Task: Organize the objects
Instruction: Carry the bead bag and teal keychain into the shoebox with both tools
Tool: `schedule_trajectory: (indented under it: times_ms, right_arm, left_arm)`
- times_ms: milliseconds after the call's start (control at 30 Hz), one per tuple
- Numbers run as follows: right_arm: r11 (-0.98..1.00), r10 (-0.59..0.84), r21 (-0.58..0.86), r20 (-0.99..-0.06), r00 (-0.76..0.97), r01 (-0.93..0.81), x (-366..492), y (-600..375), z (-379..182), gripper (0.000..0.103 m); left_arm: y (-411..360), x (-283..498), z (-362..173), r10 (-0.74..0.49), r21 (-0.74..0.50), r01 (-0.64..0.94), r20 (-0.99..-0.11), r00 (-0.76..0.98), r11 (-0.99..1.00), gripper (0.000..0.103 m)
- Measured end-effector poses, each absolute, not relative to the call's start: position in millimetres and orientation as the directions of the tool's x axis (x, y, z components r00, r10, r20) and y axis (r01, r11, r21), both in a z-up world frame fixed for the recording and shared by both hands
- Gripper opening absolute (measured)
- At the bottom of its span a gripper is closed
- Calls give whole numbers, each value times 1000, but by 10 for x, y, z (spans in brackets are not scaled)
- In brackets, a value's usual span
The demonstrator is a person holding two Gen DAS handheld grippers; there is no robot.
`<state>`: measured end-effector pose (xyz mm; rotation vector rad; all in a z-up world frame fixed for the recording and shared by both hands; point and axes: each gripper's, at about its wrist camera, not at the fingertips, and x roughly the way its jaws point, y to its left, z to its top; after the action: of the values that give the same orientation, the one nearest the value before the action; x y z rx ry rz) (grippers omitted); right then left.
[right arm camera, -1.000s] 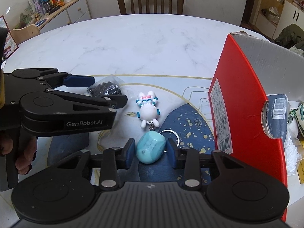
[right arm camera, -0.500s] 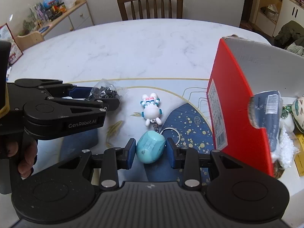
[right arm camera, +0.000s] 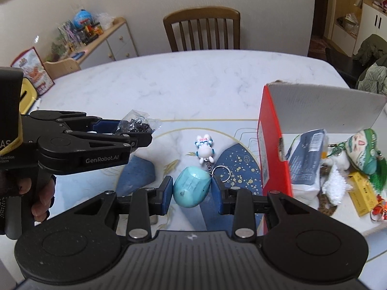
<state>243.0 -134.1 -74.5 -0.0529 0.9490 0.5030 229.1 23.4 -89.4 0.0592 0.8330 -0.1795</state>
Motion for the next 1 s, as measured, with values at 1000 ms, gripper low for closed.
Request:
schedule_trajectory:
  times_ms: [1000]
  right_arm:
    - [890,409,186,-728,551,-415,2478,-3101,-328,33]
  left_arm:
    - [-1374,2100,-247,-188,3,276,-727,660,961,39]
